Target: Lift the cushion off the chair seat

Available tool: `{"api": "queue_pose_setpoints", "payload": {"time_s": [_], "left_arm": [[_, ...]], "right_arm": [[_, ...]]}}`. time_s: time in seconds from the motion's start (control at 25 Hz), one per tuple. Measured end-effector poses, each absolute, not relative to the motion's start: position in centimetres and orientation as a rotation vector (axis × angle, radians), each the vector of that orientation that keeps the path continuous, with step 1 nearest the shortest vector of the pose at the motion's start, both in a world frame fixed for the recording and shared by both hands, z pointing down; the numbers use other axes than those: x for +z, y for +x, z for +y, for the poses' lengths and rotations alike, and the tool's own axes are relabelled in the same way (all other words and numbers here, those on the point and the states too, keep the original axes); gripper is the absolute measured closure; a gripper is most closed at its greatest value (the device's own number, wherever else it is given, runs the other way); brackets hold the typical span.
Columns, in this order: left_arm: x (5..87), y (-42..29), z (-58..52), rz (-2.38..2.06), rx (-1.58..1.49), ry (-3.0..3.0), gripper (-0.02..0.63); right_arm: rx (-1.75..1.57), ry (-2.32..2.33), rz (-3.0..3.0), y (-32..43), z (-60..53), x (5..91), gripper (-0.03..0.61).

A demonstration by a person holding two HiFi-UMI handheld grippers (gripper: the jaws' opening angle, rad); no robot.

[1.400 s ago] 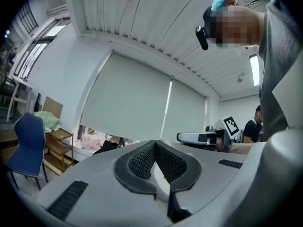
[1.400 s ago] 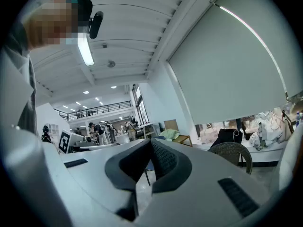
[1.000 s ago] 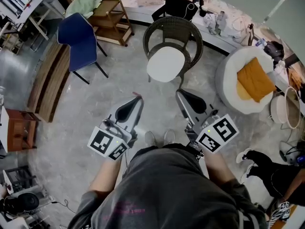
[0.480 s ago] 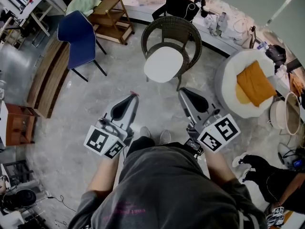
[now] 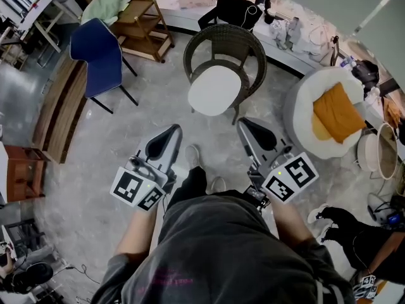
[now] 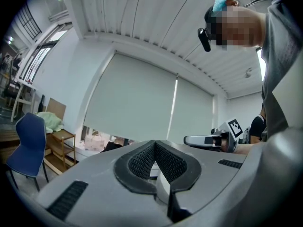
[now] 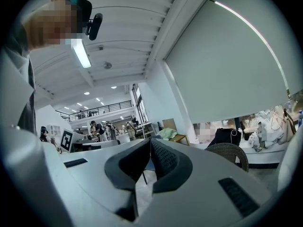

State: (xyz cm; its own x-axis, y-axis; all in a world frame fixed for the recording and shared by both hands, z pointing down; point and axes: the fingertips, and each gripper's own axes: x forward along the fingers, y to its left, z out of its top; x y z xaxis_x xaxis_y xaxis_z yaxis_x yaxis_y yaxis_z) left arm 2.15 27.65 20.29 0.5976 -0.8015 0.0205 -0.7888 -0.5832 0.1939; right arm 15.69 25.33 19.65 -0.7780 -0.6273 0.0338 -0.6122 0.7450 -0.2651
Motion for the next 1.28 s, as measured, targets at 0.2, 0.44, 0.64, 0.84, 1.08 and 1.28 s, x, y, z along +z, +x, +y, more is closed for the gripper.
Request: {"api": "queue_pose_setpoints", "payload": {"time_s": [0.2, 0.44, 0.64, 0.84, 1.08, 1.28], "left_arm": [[21.5, 0.9, 24.3, -1.286, -0.101, 2.64, 0.603], [22.9, -1.4, 19.1, -1.24, -0.085, 2.625, 0.603], [24.1, -3.8, 14.7, -1.214, -0.071, 2.602, 0.603], [25.5, -6.5, 11.0, -1.197, -0.049, 2.58, 0.603], [28.0, -9.4, 7.0, -1.169, 0.003, 2.544, 0.603], [29.7, -10.7, 4.4, -1.127, 0.033, 2.531, 0.603]], "right_arm": [[-0.431, -1.068, 2.879, 14.3, 22.3, 20.7, 0.564], [-0.474, -1.1, 2.876, 11.6, 17.3, 21.7, 0.563], [-0.52, -1.121, 2.884, 9.1, 12.9, 22.9, 0.563], [-0.561, -1.137, 2.89, 6.5, 9.2, 23.8, 0.563], [-0.573, -1.19, 2.909, 4.4, 5.5, 24.7, 0.563], [-0.613, -1.252, 2.886, 3.7, 2.6, 26.0, 0.563]]}}
